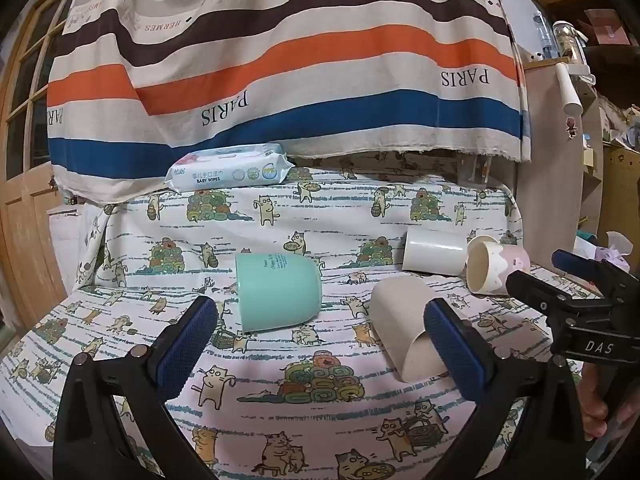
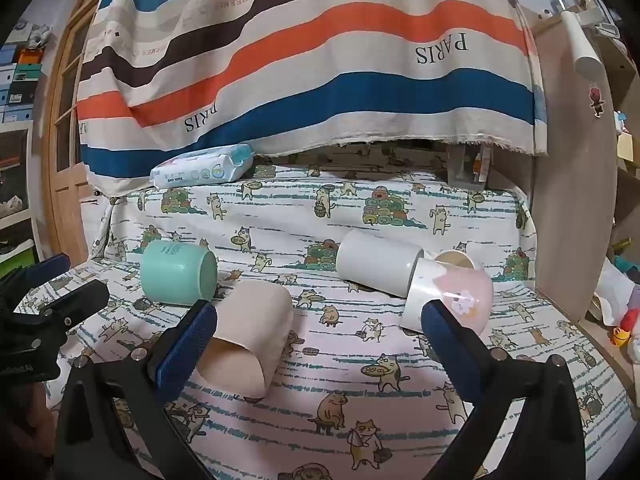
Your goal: Flip cup upside down
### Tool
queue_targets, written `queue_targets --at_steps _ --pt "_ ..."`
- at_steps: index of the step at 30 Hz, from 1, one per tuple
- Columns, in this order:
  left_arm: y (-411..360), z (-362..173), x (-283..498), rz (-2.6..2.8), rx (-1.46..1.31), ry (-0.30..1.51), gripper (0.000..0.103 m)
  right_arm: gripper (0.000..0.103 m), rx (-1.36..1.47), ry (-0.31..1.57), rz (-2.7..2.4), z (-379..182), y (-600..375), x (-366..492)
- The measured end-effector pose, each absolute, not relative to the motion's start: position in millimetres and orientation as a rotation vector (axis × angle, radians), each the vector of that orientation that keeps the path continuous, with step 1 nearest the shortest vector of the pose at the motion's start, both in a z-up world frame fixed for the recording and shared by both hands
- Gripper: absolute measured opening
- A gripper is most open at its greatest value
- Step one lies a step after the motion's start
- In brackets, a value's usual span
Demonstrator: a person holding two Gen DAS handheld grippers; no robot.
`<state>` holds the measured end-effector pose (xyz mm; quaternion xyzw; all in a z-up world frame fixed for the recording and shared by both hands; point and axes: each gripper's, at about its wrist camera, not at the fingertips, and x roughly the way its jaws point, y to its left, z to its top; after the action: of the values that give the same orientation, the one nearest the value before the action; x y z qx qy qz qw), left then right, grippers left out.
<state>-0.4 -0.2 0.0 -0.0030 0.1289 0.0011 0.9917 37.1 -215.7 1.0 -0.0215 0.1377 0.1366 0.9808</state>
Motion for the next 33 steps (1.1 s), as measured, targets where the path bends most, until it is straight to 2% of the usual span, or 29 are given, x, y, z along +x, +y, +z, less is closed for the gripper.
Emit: queue_targets --at_steps 33 --pt "3.8 -3.0 1.9 0.005 -0.009 0.279 0.103 0.103 -0.046 0.283 0.280 4.0 -219.2 37.9"
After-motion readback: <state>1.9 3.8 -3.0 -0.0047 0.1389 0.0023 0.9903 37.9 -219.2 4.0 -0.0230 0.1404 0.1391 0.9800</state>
